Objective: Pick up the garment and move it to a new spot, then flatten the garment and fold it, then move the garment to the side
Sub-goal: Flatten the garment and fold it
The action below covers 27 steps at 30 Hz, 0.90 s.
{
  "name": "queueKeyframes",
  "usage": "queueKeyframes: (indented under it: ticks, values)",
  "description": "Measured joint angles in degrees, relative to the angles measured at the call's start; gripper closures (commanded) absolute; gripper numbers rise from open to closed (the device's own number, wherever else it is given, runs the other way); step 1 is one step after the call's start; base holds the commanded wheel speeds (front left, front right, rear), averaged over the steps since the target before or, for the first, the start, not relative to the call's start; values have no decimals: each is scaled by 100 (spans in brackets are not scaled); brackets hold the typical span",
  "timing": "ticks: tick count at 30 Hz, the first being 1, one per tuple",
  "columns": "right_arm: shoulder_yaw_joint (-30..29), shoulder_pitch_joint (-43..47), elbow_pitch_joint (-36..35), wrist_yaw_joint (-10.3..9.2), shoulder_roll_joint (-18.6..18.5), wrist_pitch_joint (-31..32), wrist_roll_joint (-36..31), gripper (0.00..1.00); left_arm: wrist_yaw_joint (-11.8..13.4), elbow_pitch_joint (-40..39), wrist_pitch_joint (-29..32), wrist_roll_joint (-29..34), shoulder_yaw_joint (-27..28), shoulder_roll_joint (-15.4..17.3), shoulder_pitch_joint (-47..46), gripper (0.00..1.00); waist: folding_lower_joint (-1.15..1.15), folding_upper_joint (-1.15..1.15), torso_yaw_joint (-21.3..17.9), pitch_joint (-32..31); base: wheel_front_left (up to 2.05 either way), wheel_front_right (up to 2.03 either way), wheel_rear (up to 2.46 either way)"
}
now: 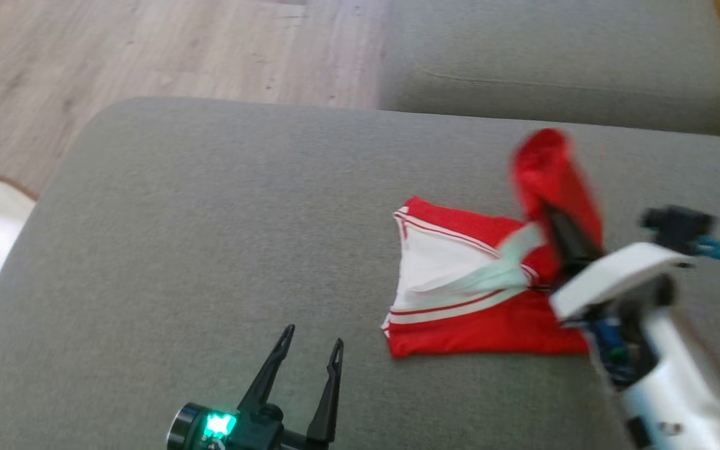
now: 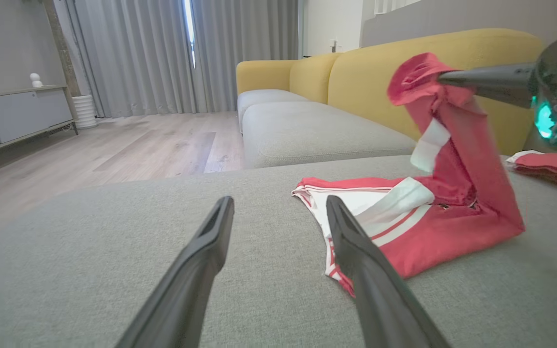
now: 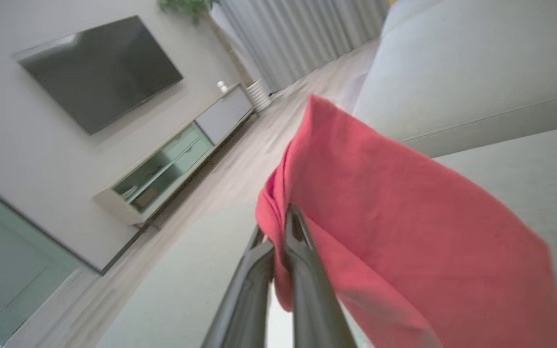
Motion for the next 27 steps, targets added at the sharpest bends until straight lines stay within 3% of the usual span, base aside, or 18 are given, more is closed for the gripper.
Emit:
queueKeyframes:
  ticks: [2,7,8,9,18,25,27]
  values:
    - [346,-136,63,0,290,157,-133,100,-48,37,0,1,0,-57,-1,0,0,0,161,3,0,0,0]
    - [883,-244,506,0,615,299,-275,100,-98,111,0,49,5,-121,-1,0,0,0,390,19,0,0,0]
    - [970,-244,637,0,665,326,-324,77,-100,130,0,49,11,-125,-1,0,0,0,424,21,0,0,0]
    - [1055,-244,771,0,705,332,-400,0,-103,149,0,49,15,-132,-1,0,0,0,453,23,0,0,0]
    - [1145,-250,803,0,761,-364,-485,0,-149,188,0,51,166,-204,2,0,0,0,393,4,0,0,0]
    - [704,-85,322,0,-137,-1543,-1432,0,-146,165,0,42,455,-249,203,0,0,0,-39,-74,0,0,0]
    - [460,192,244,0,-244,-1690,-1585,0,-142,145,0,40,565,-265,208,0,0,0,-190,-109,0,0,0]
